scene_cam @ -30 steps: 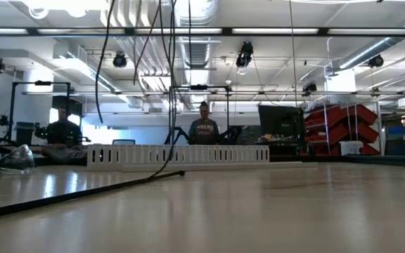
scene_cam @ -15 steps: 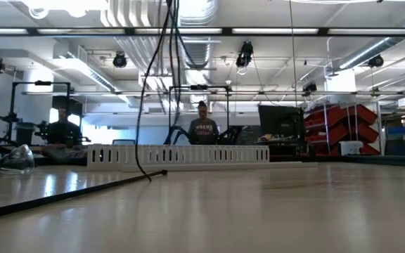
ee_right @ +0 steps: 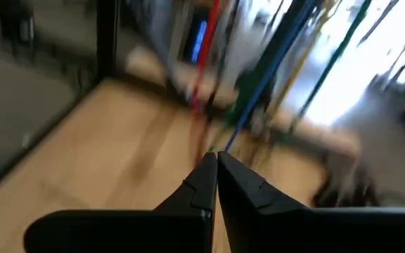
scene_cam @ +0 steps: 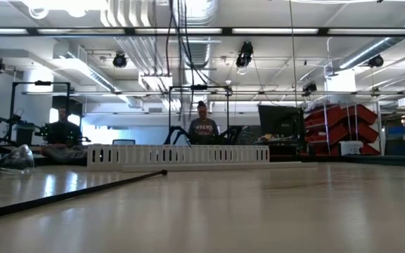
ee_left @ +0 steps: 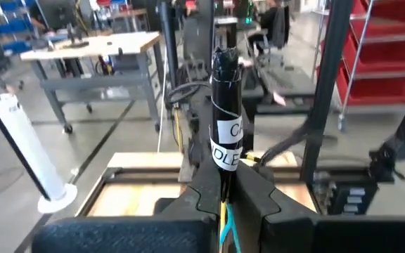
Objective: Ziptie cables
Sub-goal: Put the bundled colored cable into the zip tie
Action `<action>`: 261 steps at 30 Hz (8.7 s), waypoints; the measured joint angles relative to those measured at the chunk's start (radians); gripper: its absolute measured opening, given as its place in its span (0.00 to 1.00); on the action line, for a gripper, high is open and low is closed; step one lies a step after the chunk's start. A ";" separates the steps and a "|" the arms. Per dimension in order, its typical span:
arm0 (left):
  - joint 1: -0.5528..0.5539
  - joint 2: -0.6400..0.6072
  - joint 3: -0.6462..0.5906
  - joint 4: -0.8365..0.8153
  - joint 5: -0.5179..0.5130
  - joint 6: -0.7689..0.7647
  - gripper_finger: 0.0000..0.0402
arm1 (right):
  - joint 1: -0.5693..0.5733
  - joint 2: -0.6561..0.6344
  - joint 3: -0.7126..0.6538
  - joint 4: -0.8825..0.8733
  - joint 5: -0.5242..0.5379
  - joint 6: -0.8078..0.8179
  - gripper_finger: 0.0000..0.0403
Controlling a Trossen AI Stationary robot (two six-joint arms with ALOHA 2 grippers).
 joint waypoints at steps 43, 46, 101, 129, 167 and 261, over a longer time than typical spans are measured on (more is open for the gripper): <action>0.003 -0.102 -0.184 -0.155 -0.168 0.052 0.01 | -0.178 0.621 0.028 0.041 -0.109 0.087 0.10; 0.003 -0.105 -0.184 -0.154 -0.168 0.025 0.01 | -0.179 0.615 0.028 0.035 -0.105 0.088 0.02; 0.069 0.178 -0.152 0.599 0.214 -0.012 0.00 | 0.468 0.069 -0.440 -1.061 1.013 1.320 0.00; 0.387 0.281 -0.151 0.647 0.263 -0.220 0.00 | 0.507 -0.073 -0.702 -0.876 1.095 1.124 0.00; 0.199 0.229 -0.685 1.246 0.264 -0.280 0.00 | 0.396 -0.074 -0.684 -0.845 1.057 1.204 0.00; 0.218 0.379 -0.459 0.610 -0.154 -0.417 0.00 | 0.402 -0.064 -0.739 -0.713 0.922 0.991 0.00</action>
